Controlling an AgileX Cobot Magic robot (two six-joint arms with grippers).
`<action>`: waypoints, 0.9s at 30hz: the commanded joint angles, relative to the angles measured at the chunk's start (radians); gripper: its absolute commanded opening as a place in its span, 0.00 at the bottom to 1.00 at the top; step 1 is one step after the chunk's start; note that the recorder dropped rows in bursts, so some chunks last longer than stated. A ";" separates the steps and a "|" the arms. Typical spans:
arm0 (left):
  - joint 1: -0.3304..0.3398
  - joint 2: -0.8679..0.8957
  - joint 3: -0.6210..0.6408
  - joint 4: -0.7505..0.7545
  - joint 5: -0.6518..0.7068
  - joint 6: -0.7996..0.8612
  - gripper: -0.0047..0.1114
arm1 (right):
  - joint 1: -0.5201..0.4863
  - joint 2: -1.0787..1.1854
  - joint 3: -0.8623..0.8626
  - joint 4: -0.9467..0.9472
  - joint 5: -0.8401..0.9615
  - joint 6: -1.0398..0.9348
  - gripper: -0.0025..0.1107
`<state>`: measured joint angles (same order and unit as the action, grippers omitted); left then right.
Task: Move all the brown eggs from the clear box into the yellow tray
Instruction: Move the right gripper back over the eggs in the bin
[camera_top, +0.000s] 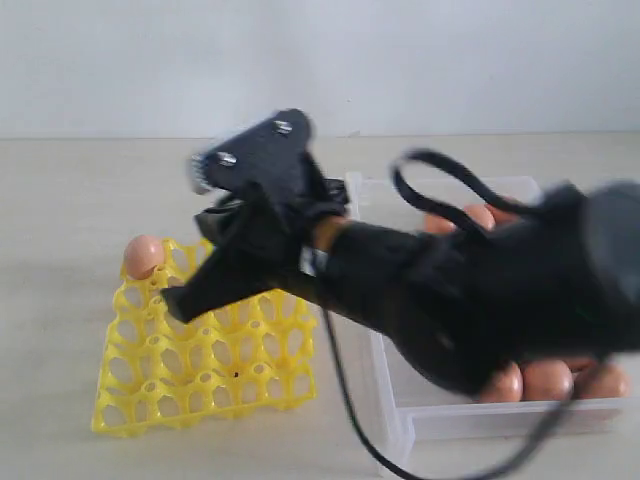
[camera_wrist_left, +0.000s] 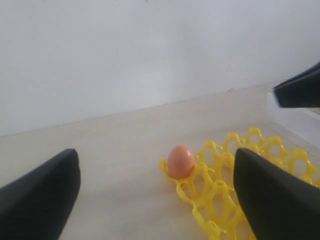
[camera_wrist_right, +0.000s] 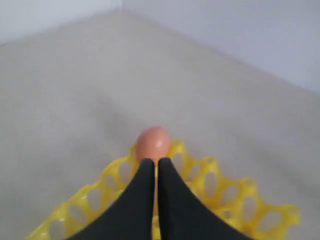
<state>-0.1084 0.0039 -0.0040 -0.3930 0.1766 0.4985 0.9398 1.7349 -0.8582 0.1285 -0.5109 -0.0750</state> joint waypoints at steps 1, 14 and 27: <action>-0.007 -0.004 0.004 -0.007 0.000 -0.008 0.71 | -0.013 -0.097 0.404 0.153 -0.710 -0.139 0.02; -0.007 -0.004 0.004 -0.007 0.000 -0.008 0.71 | -0.165 -0.119 0.497 0.668 -0.703 -0.348 0.02; -0.007 -0.004 0.004 -0.007 0.000 -0.008 0.71 | -0.632 -0.116 0.034 0.148 0.573 -0.054 0.51</action>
<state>-0.1084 0.0039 -0.0040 -0.3930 0.1766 0.4985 0.3247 1.6218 -0.7267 0.2963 -0.1070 -0.1379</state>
